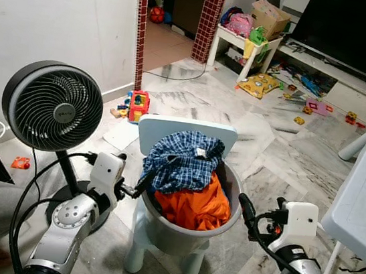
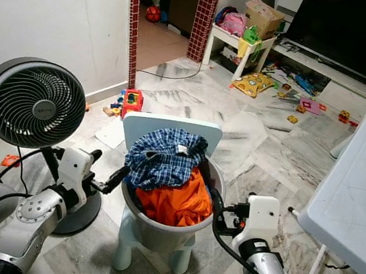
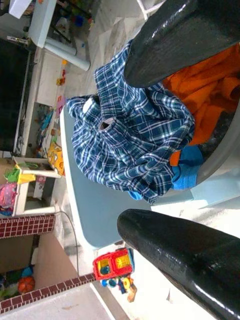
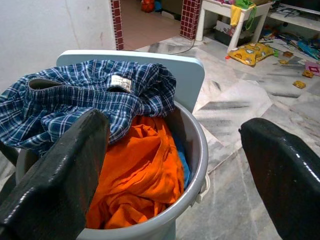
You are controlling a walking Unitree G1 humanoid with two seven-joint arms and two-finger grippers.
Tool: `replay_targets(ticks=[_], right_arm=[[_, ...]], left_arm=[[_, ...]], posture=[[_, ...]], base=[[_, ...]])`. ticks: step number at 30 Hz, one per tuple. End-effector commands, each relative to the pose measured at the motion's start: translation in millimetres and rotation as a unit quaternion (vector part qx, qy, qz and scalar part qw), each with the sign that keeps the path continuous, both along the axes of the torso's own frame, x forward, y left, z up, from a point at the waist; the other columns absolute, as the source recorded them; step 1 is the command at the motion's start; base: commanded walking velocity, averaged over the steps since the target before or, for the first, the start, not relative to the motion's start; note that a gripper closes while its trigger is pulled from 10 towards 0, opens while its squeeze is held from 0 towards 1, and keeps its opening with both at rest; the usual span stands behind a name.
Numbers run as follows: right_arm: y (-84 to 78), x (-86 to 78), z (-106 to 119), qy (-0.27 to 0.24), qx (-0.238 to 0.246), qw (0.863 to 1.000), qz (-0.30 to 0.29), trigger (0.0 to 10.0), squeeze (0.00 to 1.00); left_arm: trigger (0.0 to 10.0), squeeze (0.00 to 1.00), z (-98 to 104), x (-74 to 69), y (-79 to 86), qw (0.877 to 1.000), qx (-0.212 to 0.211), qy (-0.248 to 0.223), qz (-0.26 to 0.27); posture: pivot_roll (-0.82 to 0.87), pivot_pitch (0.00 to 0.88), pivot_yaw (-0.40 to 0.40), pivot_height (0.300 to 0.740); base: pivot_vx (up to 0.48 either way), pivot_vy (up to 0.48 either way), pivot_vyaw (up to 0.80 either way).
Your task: Hang hanger
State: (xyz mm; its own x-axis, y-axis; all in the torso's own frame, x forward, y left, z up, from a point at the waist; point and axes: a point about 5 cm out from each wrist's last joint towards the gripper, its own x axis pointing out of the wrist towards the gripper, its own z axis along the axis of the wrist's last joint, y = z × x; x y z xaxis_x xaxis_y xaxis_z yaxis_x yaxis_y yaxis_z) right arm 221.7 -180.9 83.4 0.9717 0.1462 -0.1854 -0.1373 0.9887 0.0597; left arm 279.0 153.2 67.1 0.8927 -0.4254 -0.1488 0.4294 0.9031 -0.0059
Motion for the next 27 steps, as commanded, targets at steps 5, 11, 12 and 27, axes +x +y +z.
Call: replay_targets(ticks=[5, 11, 12, 27], right_arm=[[-1.8, -0.2, 4, -0.009, -0.002, 1.000, -0.003, 10.0, 0.00], [-1.4, -0.3, 5, -0.014, -0.003, 1.000, -0.003, 10.0, 0.00], [-2.0, -1.0, 7, -0.024, 0.002, 1.000, -0.007, 10.0, 0.00], [-11.8, -8.1, 12, -0.053, 0.014, 0.997, -0.053, 10.0, 0.00]], left_arm=[[10.0, 0.00, 2, 2.6, -2.1, 1.000, -0.002, 0.001, -0.009], [10.0, 0.00, 2, 2.5, -2.8, 1.000, -0.003, 0.001, -0.012], [10.0, 0.00, 2, 2.6, -2.6, 1.000, -0.003, 0.001, -0.012], [10.0, 0.00, 6, 3.4, -0.8, 1.000, -0.007, -0.004, -0.004]], posture=[[0.12, 0.000, -0.101, 0.740], [0.12, 0.000, -0.098, 0.740], [0.12, 0.000, -0.098, 0.740], [0.13, 0.000, -0.094, 0.740]], base=[[0.218, 0.000, 0.00], [0.332, 0.000, 0.00], [0.360, 0.000, 0.00], [0.354, 0.000, 0.00]])
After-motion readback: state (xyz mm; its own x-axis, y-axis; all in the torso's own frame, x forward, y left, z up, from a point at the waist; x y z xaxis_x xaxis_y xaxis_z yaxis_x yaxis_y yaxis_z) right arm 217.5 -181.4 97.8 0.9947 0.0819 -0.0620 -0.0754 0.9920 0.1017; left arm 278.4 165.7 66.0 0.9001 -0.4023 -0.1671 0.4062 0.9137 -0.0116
